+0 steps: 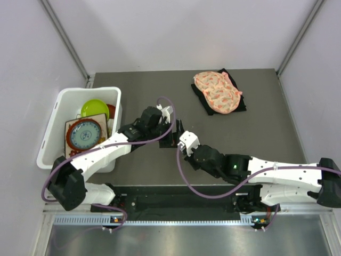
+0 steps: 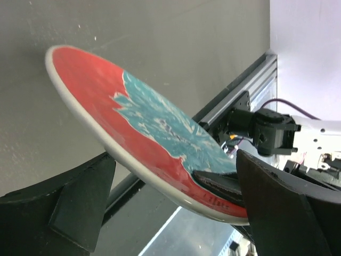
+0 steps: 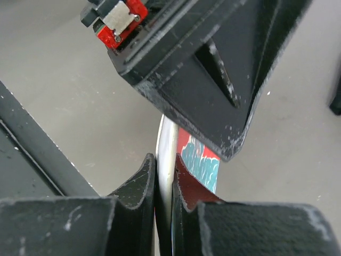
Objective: Place the plates into the plastic bin on the countertop
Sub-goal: Place the plate in the plastic bin.
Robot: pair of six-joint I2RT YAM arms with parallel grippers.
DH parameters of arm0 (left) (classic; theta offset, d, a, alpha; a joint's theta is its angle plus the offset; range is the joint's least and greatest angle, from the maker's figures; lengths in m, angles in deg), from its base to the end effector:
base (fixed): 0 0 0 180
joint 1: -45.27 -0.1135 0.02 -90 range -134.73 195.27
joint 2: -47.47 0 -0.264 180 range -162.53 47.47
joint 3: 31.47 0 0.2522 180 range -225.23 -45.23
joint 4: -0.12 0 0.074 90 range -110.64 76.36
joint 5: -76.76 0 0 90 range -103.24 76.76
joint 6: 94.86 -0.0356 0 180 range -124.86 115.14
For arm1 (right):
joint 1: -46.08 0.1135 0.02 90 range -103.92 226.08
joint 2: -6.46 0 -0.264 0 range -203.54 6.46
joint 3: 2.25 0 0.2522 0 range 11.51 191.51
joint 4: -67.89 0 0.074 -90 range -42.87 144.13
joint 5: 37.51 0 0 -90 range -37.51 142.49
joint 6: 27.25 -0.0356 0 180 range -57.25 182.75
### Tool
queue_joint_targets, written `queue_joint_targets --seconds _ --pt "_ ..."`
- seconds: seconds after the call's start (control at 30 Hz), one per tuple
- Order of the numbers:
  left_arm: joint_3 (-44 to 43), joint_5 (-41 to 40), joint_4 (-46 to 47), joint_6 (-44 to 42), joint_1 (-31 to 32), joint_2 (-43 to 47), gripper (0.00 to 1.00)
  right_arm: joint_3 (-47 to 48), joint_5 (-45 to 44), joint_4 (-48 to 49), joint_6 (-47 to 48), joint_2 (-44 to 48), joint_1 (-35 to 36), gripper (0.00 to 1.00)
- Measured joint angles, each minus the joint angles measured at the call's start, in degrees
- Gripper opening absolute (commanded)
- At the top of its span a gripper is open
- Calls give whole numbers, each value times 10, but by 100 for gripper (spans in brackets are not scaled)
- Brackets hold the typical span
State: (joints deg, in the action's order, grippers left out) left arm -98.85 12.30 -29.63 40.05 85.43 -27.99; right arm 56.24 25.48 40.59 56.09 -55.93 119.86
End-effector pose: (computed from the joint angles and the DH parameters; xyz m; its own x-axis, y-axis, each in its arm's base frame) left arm 0.2096 -0.1970 0.2685 -0.9265 -0.0517 -0.3727 0.2655 0.6121 -0.7449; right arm 0.0825 0.2256 0.2755 -0.2304 -0.4219 -0.8769 -0.7251 0.6753 -0.1345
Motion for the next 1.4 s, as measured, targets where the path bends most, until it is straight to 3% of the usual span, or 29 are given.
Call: queue_joint_targets --seconds 0.07,0.13,0.17,0.2,0.37,0.63,0.73,0.77,0.83,1.0,1.03,1.13,1.23,1.4 --pt "-10 4 -17 -5 0 -2 99 1 -1 3 12 -1 3 0" --pt "-20 10 -31 -12 1 -3 91 5 -5 3 24 -2 6 0" --pt "-23 13 -34 -13 1 -6 87 8 -8 4 29 -4 8 0" --pt "-25 18 -37 -13 0 -8 74 10 -10 2 34 -6 10 0" --pt "-28 43 -55 9 0 -38 51 11 -34 -11 78 -36 23 0" --pt "-28 62 -94 75 -9 -66 29 11 -92 -19 146 -79 65 0" --pt "-26 73 -96 106 -13 -77 12 11 -117 -20 173 -91 81 0" --pt "-23 78 -96 118 -15 -81 2 11 -125 -19 182 -96 87 0" --pt "-13 91 -93 163 -21 -93 0 10 -148 -16 201 -114 102 1" --pt "8 118 -81 168 -31 -118 0 6 -184 12 206 -164 128 28" --pt "9 120 -78 152 -31 -122 0 6 -179 16 209 -171 130 44" --pt "10 130 -70 94 -25 -137 0 6 -167 43 223 -179 139 69" --pt "18 122 -65 47 -21 -149 0 6 -164 96 233 -170 144 82" --pt "31 108 -55 -17 -54 -154 0 7 -173 148 234 -122 144 90"
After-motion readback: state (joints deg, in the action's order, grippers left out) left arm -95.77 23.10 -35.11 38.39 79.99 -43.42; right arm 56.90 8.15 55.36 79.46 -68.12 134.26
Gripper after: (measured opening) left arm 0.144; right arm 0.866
